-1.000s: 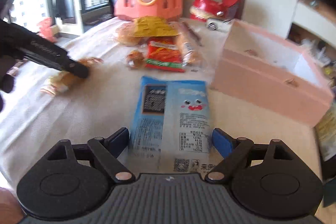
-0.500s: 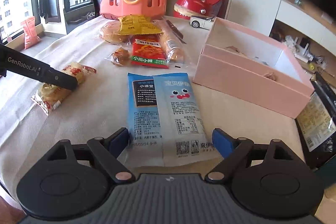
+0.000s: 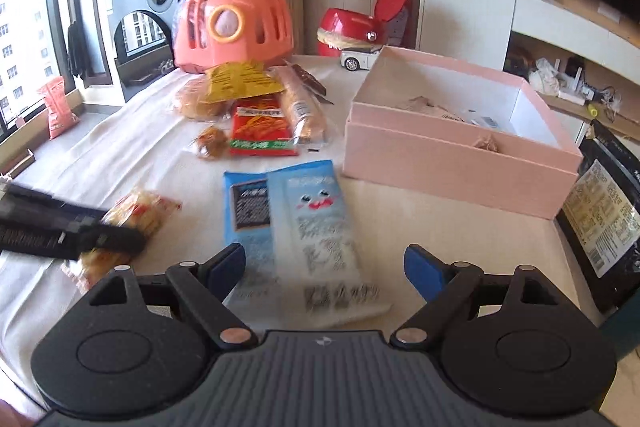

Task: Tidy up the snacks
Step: 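Carry both packets to the pink box and release them inside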

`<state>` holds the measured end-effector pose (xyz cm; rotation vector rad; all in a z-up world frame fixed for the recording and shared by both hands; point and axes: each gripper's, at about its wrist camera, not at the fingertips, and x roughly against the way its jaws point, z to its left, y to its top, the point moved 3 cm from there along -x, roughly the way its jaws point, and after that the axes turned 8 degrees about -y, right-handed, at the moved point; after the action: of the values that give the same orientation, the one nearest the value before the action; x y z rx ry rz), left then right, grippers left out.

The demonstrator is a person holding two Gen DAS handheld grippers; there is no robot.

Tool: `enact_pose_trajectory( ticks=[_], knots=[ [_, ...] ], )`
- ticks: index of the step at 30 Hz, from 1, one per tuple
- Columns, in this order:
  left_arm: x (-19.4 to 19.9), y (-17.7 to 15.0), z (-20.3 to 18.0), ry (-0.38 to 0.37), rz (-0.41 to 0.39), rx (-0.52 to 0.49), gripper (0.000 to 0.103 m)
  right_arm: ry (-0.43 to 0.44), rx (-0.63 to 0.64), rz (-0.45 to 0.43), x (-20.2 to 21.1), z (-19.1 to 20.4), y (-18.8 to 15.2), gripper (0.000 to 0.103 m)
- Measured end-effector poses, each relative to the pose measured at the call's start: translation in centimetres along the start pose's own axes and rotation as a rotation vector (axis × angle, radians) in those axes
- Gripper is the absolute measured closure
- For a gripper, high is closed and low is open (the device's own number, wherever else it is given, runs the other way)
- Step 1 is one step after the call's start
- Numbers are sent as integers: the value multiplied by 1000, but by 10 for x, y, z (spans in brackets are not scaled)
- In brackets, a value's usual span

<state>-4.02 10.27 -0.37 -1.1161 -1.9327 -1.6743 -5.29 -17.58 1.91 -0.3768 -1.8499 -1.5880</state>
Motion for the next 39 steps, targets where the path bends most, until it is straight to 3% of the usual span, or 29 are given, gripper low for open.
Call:
enact_pose_trajectory(
  ticks=[4, 10, 14, 17, 21, 25, 27, 30, 34, 39],
  knots=[
    [0, -4, -4, 16, -15, -35, 58, 102, -2, 52, -18, 6, 13, 16],
    [4, -6, 3, -24, -38, 4, 58, 72, 112, 78, -26, 28, 15, 17],
    [5, -5, 6, -33, -50, 36, 60, 76, 143, 71, -11, 28, 9, 26],
    [8, -7, 2, -26, -53, 52, 62, 79, 122, 61, 8, 17, 4, 27],
    [18, -3, -10, -70, -66, 43, 63, 59, 78, 29, 40, -12, 2, 27],
    [50, 45, -39, -151, -184, -43, 63, 54, 26, -64, 84, -48, 29, 27],
    [61, 81, -58, -178, -227, -114, 63, 50, 2, -144, 109, -67, 56, 27],
    [53, 140, -81, -231, -251, -137, 63, 1, -36, -268, 136, -95, 101, 27],
    [-8, 203, -103, -258, -211, -100, 63, -107, -76, -344, 136, -125, 148, 27],
    [-111, 230, -121, -263, -93, -71, 62, -133, -115, -276, 99, -150, 165, 27]
  ],
)
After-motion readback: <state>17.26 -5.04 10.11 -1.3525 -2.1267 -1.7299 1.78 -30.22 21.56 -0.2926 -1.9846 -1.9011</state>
